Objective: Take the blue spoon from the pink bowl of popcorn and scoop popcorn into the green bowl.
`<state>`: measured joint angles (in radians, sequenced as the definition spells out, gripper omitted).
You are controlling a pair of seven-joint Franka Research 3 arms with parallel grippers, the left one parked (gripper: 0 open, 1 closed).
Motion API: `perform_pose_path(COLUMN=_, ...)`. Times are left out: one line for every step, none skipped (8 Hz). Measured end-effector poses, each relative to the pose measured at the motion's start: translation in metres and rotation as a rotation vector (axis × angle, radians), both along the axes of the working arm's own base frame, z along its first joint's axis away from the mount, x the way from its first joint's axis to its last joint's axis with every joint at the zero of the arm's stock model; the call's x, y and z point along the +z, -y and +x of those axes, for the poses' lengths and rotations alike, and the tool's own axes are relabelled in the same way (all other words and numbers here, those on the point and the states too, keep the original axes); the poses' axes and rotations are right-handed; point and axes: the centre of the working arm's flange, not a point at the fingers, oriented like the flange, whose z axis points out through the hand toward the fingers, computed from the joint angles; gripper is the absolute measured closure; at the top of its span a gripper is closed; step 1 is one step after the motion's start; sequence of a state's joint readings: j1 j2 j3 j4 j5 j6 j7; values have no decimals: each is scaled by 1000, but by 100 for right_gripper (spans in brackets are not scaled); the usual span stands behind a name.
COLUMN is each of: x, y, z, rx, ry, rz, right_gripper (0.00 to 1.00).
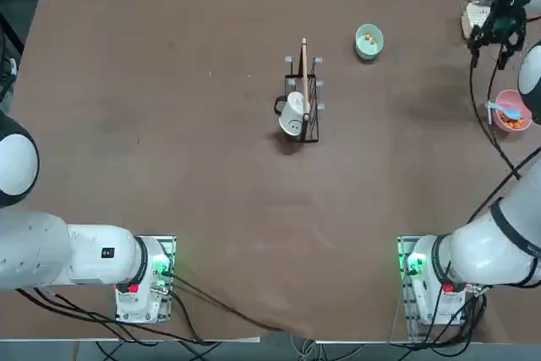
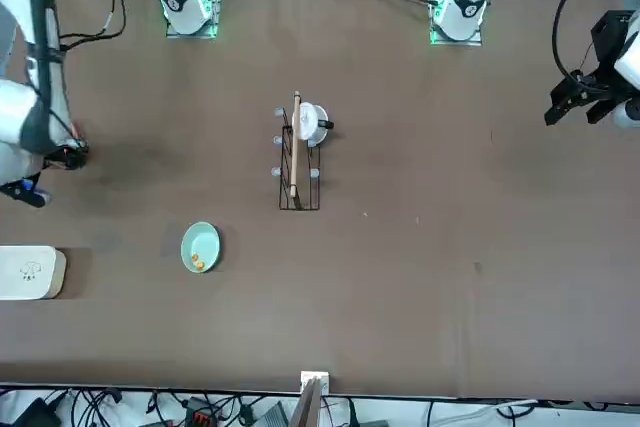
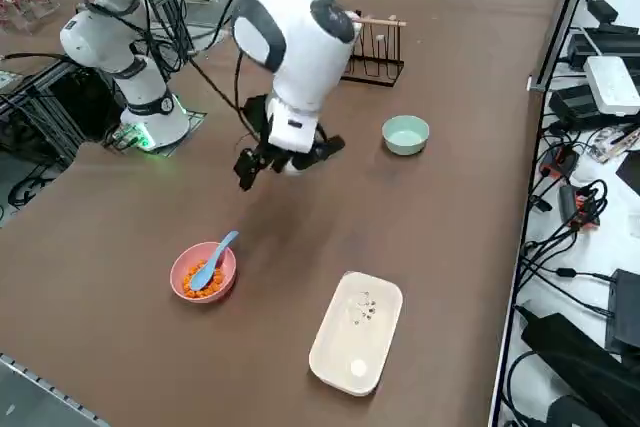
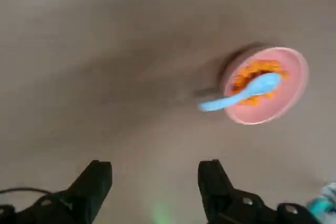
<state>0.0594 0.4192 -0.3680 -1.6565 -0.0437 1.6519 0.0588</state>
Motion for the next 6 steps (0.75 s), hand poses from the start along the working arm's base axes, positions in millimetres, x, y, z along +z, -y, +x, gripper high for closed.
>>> perform_pose_path(x=29, y=-10, z=10, rx=10, ry=48, rz=81, right_gripper=0)
perform_pose_path(x=59, y=-19, z=20, rx=22, ry=108, rz=144, right_gripper=0)
perform_pose_path(x=92, y=-27, z=28, rx=35, ry=177, rz=181, right_gripper=0)
perform_pose_path(x=130, y=-38, z=35, rx=62, ry=250, rz=194, right_gripper=0)
perform_pose_path(x=170, y=-56, z=37, rx=108, ry=295, rz=201, right_gripper=0)
perform_pose_path(x=206, y=-80, z=34, rx=154, ry=318, rz=207, right_gripper=0)
